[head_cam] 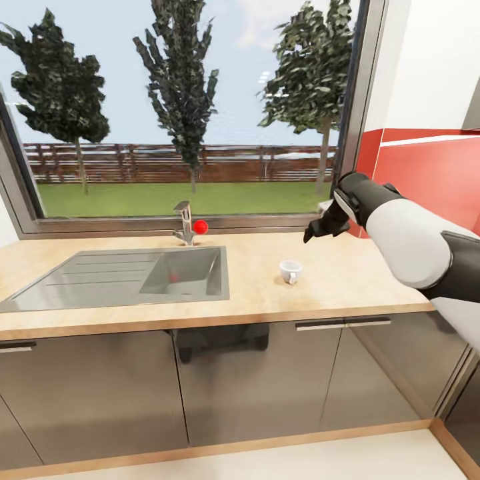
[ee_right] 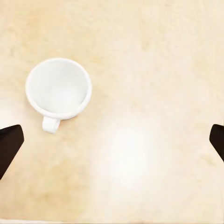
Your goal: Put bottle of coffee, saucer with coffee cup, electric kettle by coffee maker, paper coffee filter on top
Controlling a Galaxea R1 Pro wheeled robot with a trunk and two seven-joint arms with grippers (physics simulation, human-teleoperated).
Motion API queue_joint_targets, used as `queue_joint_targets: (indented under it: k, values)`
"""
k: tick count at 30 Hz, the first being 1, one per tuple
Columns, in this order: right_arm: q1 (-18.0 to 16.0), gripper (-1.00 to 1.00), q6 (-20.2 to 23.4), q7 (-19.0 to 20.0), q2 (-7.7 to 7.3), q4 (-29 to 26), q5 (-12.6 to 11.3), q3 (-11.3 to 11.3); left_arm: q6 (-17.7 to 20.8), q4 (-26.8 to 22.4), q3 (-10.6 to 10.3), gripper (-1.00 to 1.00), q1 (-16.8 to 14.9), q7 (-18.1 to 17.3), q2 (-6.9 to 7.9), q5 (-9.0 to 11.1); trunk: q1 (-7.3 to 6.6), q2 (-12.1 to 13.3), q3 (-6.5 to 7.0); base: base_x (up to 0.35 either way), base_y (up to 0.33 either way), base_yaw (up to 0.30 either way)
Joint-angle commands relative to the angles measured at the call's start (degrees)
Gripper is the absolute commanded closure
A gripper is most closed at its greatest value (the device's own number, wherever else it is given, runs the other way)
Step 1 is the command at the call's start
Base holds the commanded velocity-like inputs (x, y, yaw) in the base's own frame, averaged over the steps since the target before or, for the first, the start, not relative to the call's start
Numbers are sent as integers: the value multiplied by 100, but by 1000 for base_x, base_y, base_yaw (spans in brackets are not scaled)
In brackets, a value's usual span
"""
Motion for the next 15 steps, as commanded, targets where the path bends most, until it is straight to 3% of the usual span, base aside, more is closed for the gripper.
queue_joint_targets:
  k: [1,15]
  values:
    - [-16,-100,11,37,4,84,63,-66,-50,2,-49,-100,-4,-6,1,36,-1,-3,-6,27,0,0]
    - [-29,-100,-10,26,55,273,60,-165,-50,2,-49,-100,-2,-6,1,36,-1,-3,-6,94,-15,0]
